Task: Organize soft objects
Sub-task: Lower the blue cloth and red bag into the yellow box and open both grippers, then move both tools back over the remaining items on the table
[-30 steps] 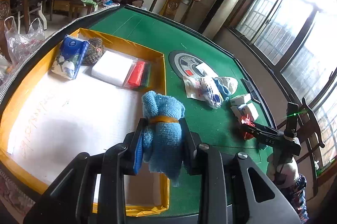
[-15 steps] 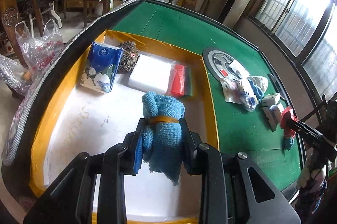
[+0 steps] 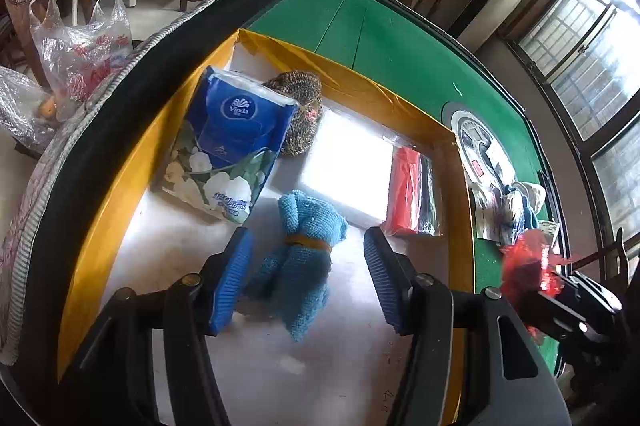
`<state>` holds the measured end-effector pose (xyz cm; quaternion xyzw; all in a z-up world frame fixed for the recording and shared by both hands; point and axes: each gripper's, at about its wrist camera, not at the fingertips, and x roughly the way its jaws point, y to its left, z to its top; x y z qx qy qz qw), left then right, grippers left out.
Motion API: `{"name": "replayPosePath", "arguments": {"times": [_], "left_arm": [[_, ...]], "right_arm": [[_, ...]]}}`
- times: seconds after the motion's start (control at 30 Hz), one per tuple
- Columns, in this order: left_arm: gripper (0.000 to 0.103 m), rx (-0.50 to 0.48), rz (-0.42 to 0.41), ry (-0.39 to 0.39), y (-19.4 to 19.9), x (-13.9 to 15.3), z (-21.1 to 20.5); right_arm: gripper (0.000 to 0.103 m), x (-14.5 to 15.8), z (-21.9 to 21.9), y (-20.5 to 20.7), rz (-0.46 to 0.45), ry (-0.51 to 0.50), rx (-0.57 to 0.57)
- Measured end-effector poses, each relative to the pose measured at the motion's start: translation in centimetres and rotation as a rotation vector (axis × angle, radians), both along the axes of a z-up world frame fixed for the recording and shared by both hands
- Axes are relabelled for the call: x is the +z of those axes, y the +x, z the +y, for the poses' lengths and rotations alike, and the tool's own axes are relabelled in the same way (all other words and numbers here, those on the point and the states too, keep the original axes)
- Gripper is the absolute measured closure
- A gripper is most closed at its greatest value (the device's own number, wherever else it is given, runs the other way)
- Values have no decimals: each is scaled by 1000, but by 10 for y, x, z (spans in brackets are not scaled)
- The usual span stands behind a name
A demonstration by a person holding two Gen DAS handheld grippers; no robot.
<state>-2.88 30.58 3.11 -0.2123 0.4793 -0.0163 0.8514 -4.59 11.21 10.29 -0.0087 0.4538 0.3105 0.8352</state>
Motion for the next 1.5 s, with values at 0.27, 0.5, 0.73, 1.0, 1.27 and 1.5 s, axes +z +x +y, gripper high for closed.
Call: {"name": "replayPosePath", "arguments": {"times": [0.27,0.5,0.73,1.0,1.27,1.5], "left_arm": [[39,28,-171,-17,-54,44,13],[31,73,-226,47,-92,61,19],[31,74,-229,65,-98,63,5],[31,29,-210,57,-102,58,-40],[31,-46,-195,84,-103,63,-89],[31,-62,-220,86,-115,71,-104]], "right_arm": [[72,-32,63,23,88,-55,44],[55,-51,77,32,107,-77,29],[53,-26,64,24,35,-24,9],[37,12,-28,0,-161,-2,-165],[37,0,-135,7,-147,-18,-352],[37,-12,-168,70,-19,71,-356]]}}
